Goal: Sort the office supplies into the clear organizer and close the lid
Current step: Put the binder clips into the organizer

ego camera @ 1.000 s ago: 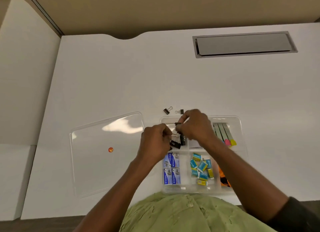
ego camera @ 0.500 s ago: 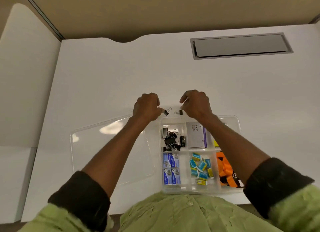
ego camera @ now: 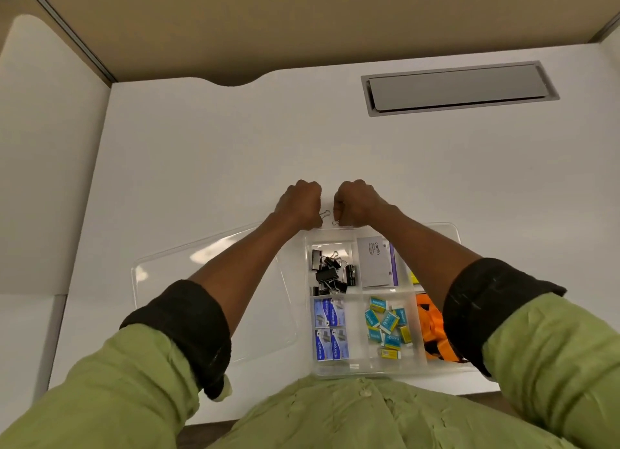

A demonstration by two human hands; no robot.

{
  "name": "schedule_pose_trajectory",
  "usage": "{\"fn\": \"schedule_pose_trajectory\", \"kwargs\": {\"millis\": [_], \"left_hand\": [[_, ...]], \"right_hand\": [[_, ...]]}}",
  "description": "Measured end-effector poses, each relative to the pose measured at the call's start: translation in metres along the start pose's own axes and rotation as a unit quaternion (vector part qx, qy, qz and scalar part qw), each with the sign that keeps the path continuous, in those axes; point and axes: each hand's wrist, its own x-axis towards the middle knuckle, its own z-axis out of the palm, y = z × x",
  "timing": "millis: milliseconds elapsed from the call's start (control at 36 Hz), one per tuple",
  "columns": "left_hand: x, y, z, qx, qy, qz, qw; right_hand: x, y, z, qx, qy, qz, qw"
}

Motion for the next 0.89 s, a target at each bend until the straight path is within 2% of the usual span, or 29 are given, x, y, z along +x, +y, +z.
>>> {"fn": "schedule_pose_trajectory", "kwargs": {"millis": [111,278,361,417,528,639,778,889], "left_hand": [[-0.002,-0.003,-0.002,-0.026,0.015,-0.016,0.999],[-0.032,-0.008,-0.014,-0.132,0.135,-0.008,0.982],[-0.063,-0.012,-0.02,-0.158,0.18,0.01,0.971],[-0.083,-0.015,-0.018,-0.162,0.178,0.016,0.971],[-0.113,-0.007,0.003,-0.168,0.125,0.042,0.977],[-0.126,0.0,0.023,-0.15,0.077,0.04,0.985],[-0.139,-0.004,0.043,-0.127,0.184,-0.072,0.972],[-0.143,-0.006,0.055,-0.156,0.165,-0.151,0.962]], "right_hand": [[-0.004,0.002,0.0,0.039,0.047,0.023,0.998],[-0.036,-0.002,-0.013,0.102,0.2,0.01,0.974],[-0.07,-0.005,-0.012,0.13,0.241,0.001,0.962],[-0.091,-0.006,-0.004,0.144,0.224,0.002,0.964],[-0.115,-0.011,0.023,0.153,0.16,0.006,0.975],[-0.125,-0.01,0.042,0.15,0.154,0.008,0.977],[-0.135,-0.001,0.053,0.119,0.153,-0.001,0.981],[-0.138,-0.005,0.064,0.031,0.13,-0.038,0.99]]}}
